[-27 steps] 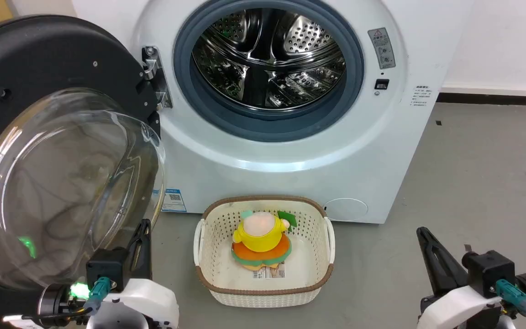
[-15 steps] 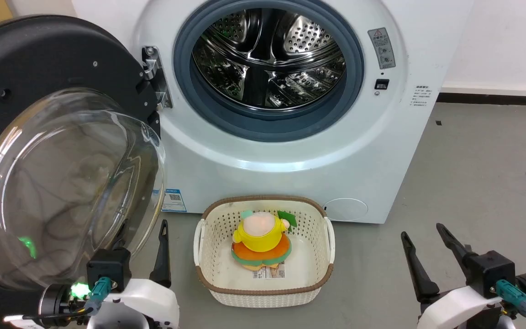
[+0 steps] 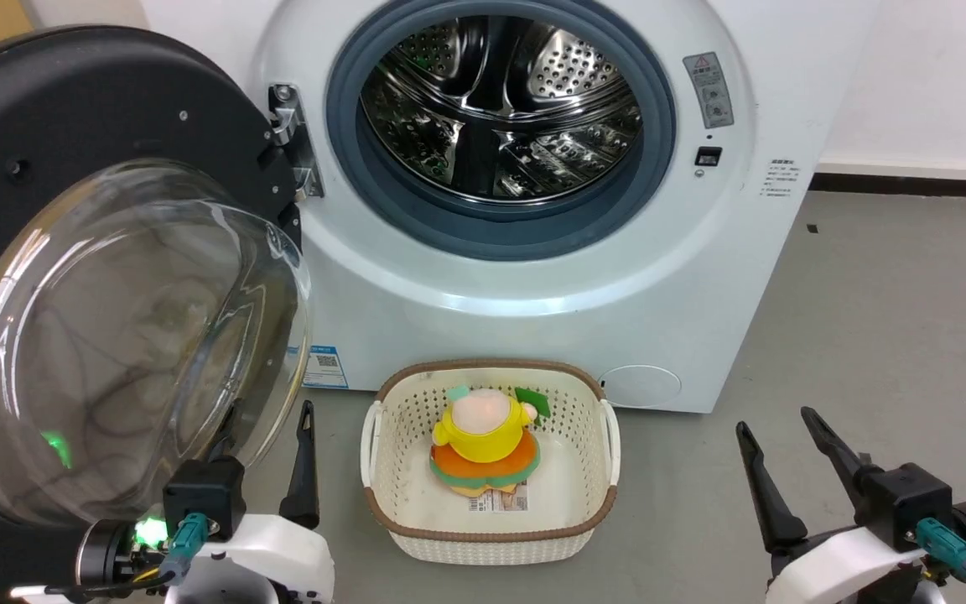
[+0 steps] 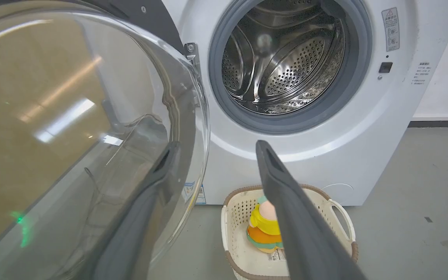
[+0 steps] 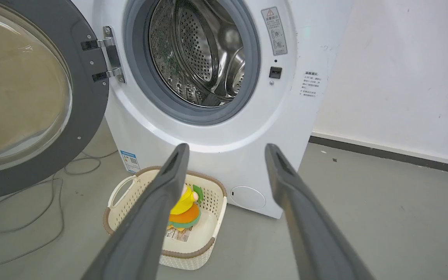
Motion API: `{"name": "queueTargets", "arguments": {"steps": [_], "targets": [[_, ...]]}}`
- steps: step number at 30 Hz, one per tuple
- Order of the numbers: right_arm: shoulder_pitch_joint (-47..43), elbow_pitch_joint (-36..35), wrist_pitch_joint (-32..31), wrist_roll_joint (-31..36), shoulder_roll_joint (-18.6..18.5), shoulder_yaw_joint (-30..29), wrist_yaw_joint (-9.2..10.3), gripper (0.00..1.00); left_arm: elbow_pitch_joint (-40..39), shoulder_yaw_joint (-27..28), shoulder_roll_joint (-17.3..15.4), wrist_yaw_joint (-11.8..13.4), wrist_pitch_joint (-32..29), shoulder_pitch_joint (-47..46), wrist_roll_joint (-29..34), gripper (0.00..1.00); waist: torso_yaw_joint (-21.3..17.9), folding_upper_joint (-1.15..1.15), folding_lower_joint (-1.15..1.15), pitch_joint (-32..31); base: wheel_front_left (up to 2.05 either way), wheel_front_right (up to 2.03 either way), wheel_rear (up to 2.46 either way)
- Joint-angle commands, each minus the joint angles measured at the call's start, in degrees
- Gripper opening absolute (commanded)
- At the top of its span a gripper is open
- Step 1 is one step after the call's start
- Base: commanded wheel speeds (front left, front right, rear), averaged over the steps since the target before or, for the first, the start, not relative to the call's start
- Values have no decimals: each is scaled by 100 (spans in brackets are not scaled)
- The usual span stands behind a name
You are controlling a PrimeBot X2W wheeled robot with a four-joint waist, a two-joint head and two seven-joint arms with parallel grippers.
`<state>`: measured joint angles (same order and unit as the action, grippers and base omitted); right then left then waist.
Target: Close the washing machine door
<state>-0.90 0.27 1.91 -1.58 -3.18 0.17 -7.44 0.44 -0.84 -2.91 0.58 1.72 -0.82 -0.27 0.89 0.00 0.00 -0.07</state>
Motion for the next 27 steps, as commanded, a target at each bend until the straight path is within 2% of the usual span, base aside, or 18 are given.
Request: {"name": "queueTargets", "arguments": {"steps": [1, 12, 27], "targets": [[-41, 8, 47, -38, -11, 10, -1, 100, 10, -5, -1, 31, 63, 44, -34, 100, 20, 0, 0, -2, 0, 0, 0], [-79, 11, 179, -120, -33, 63, -1, 100, 14, -33, -5, 56, 195, 69, -58, 100, 310, 0, 0, -25, 0, 0, 0], [-134, 36, 358, -242, -60, 137, -2, 100, 12, -54, -18, 95, 375, 124, -85, 100, 923, 0, 0, -81, 0, 0, 0]]}}
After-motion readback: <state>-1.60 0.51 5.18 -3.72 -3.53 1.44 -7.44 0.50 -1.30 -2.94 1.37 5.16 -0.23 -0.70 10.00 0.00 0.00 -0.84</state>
